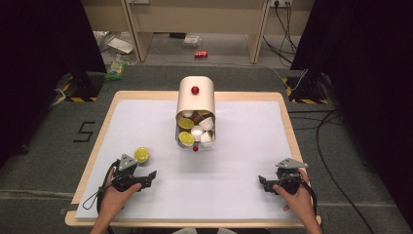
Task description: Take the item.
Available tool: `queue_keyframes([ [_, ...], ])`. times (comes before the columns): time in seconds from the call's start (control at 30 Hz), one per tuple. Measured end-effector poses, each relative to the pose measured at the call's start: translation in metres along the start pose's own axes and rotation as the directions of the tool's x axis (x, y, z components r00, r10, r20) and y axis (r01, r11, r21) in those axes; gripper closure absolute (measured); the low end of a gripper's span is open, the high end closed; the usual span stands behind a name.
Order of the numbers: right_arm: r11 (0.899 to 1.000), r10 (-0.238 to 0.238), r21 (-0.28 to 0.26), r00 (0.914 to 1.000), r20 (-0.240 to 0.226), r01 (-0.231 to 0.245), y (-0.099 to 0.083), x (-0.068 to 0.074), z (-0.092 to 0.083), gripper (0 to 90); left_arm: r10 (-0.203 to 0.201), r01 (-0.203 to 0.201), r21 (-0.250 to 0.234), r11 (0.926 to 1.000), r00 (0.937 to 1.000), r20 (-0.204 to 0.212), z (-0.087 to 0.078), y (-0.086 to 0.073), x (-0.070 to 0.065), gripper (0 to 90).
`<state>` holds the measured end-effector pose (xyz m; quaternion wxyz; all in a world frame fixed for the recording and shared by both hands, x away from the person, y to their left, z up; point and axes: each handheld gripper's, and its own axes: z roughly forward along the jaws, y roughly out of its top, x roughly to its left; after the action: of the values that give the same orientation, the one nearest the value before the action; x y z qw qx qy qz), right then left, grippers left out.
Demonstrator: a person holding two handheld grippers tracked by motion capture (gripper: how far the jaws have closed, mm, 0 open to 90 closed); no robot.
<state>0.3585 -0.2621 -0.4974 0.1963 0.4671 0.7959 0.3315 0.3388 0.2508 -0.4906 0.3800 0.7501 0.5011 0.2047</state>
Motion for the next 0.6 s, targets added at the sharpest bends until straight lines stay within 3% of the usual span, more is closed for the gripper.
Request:
queue_keyframes([
  [0.6,1.0,0.0,0.0,1.0,0.0,0.0,0.0,0.0,0.0,7.2,0.03,-0.03,-0.009,0.9995,0.9996,0.005,-0.005,-0.018,-0.012,15.8],
])
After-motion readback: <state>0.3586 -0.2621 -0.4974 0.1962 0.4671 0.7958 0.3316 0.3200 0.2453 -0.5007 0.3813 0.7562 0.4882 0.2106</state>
